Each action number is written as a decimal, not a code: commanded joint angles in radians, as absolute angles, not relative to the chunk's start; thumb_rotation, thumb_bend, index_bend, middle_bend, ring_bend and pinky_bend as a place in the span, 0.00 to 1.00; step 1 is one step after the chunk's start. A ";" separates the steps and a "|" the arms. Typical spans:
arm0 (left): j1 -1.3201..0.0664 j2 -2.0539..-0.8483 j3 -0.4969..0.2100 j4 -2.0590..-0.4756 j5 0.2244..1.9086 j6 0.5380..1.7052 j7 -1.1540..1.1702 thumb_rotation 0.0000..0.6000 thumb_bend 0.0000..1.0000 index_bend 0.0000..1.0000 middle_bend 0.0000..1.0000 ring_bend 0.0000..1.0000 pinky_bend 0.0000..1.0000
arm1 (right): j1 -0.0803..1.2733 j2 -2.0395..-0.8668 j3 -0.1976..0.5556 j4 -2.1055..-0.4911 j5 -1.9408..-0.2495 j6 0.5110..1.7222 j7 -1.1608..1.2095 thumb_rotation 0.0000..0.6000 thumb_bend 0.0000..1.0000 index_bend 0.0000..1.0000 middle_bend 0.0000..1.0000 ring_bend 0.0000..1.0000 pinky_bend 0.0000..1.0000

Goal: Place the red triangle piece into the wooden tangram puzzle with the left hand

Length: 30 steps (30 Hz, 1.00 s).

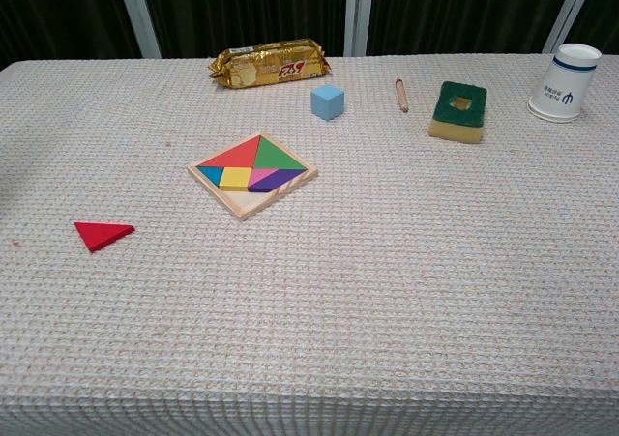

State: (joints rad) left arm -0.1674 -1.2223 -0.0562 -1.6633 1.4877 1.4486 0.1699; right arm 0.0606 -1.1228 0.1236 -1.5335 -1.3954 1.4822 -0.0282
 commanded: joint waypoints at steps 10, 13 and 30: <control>-0.174 -1.220 -0.048 -1.681 1.497 1.435 0.184 1.00 0.16 0.19 0.09 0.00 0.02 | 0.060 -1.119 0.126 -1.538 -1.396 1.486 -0.028 1.00 0.30 0.00 0.00 0.00 0.00; -0.179 -1.227 -0.045 -1.683 1.486 1.416 0.186 1.00 0.16 0.19 0.09 0.00 0.02 | 0.060 -1.118 0.126 -1.539 -1.394 1.484 -0.023 1.00 0.30 0.00 0.00 0.00 0.00; -0.254 -1.321 0.019 -1.698 1.541 1.256 0.164 1.00 0.13 0.20 0.09 0.00 0.02 | 0.083 -1.104 0.135 -1.568 -1.404 1.468 -0.034 1.00 0.30 0.00 0.00 0.00 0.00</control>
State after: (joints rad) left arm -0.2414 -1.3063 0.0107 -1.7019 1.5329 1.2725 0.1605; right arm 0.0811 -1.1038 0.1350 -1.5674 -1.4049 1.4705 -0.0320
